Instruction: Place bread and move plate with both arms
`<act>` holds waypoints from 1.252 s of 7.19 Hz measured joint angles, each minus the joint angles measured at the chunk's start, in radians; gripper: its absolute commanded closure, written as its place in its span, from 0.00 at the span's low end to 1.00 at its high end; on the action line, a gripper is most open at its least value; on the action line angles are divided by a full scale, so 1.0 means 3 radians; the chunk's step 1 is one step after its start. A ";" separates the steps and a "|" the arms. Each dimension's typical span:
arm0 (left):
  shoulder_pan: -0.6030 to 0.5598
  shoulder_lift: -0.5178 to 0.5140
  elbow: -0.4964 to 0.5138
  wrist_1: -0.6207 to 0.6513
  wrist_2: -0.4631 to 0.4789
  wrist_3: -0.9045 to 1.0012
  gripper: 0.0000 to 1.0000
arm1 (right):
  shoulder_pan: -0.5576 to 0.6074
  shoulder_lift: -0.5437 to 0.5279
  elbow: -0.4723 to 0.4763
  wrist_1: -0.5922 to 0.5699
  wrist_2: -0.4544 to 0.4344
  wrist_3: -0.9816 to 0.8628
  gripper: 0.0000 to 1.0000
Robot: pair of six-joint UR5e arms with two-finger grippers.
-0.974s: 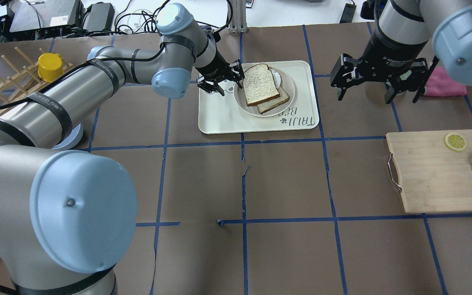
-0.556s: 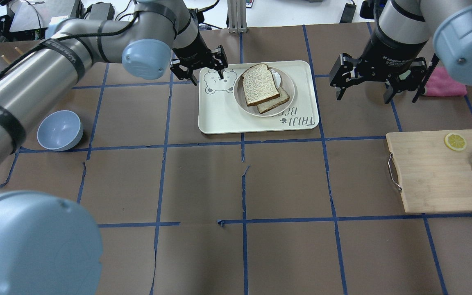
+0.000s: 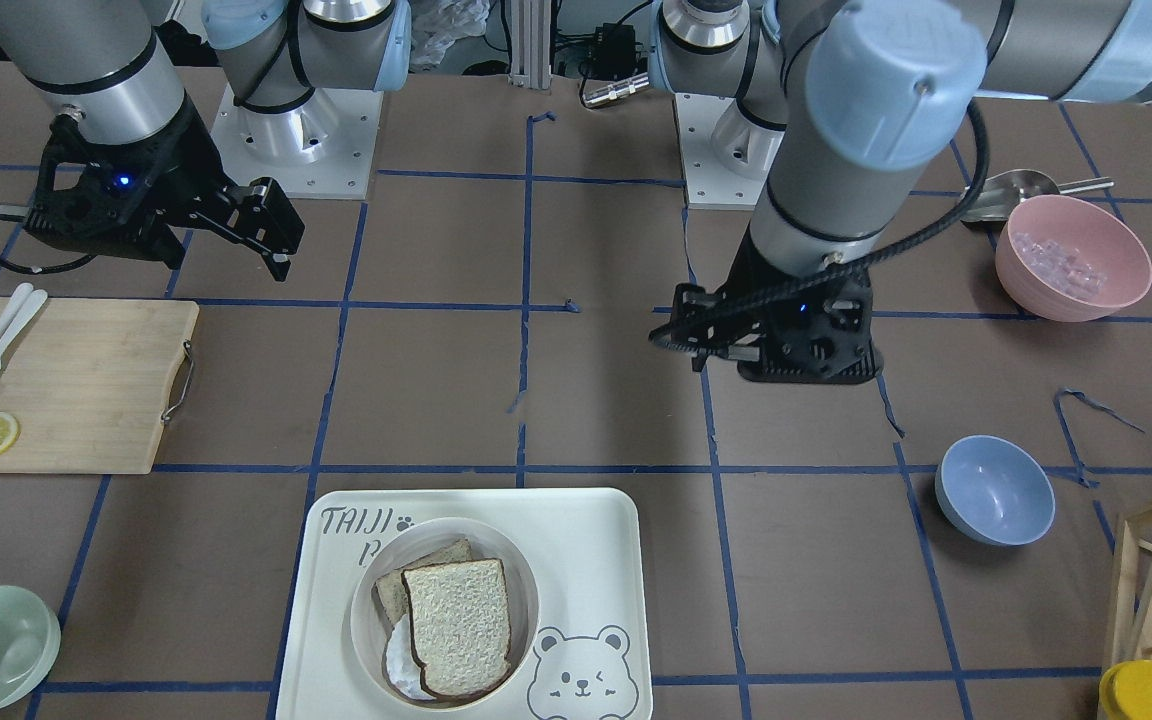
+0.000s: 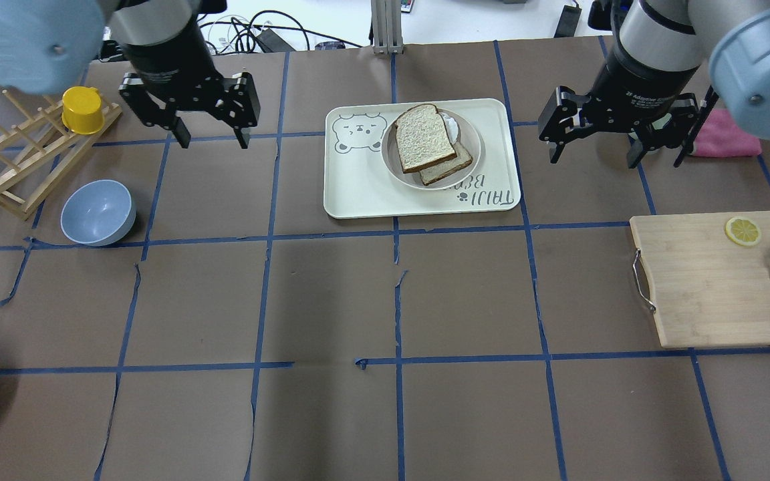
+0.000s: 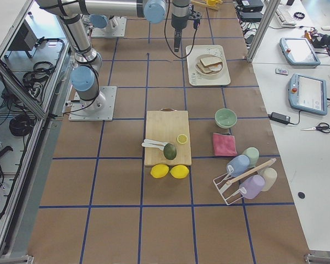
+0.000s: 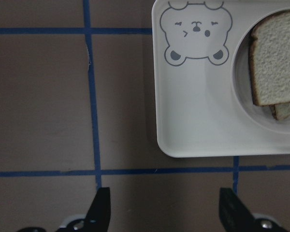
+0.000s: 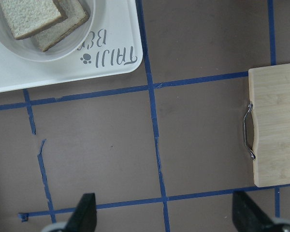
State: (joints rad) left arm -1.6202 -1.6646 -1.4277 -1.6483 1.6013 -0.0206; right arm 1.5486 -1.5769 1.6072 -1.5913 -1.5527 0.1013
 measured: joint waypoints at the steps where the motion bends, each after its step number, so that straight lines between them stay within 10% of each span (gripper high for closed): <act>1: 0.0027 0.0179 -0.0072 -0.0007 0.0000 -0.0032 0.15 | 0.0002 -0.0007 0.0001 0.0001 0.0001 0.0000 0.00; 9: 0.0056 0.0182 -0.0174 0.0637 -0.0036 -0.0114 0.00 | 0.0001 -0.0053 0.0020 0.0004 0.0005 -0.0005 0.00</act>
State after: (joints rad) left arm -1.6035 -1.6100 -1.4799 -1.4571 1.5906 -0.0548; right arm 1.5490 -1.5927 1.6131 -1.5902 -1.5513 0.0998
